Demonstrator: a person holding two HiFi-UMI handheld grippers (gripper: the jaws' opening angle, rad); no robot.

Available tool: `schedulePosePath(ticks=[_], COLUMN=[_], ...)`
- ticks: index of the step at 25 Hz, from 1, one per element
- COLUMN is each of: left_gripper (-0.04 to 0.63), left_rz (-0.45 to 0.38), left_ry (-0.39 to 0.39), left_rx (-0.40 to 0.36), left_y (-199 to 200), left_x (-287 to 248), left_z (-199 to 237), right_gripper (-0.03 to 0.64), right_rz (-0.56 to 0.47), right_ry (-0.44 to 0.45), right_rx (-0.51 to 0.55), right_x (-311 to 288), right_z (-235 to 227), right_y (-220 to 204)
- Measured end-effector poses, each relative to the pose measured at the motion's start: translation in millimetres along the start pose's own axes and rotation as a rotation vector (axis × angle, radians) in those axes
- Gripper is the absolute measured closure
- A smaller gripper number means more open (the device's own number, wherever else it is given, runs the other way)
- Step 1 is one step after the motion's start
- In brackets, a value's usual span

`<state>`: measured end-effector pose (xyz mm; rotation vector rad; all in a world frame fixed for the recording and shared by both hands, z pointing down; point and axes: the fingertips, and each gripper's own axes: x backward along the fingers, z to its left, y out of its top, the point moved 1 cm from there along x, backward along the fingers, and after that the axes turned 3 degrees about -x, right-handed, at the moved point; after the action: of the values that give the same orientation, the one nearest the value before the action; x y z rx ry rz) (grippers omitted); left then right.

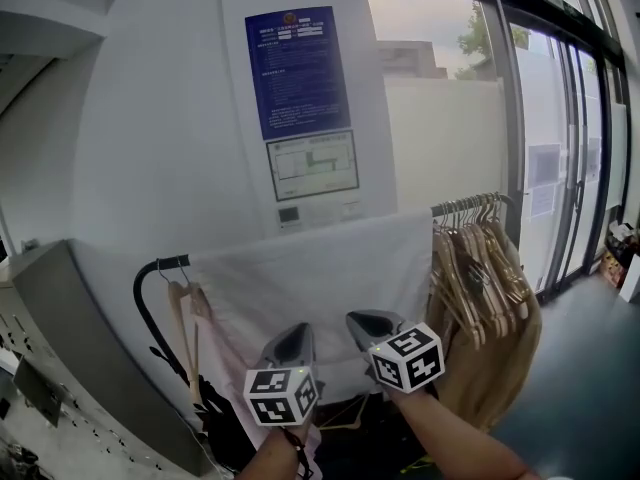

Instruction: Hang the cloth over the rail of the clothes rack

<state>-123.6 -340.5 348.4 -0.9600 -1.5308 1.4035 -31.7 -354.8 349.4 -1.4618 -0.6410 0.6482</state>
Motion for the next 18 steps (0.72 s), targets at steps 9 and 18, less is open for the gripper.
schedulePosePath(ticks=[9,18], left_gripper=[0.589,0.589], left_rz=[0.001,0.012], left_ry=[-0.036,-0.039], left_rx=[0.025,0.034], left_y=[1.6,0.4], left_x=[-6.1,-11.4], left_z=[-3.7,2.0], right_gripper=[0.617,0.617], right_rz=[-0.004,-0.005], right_ry=[0.013,0.027], right_rx=[-0.024,-0.041], right_x=[-1.3,-5.8], right_z=[2.4,0.9], right_y=[3.4,5.0])
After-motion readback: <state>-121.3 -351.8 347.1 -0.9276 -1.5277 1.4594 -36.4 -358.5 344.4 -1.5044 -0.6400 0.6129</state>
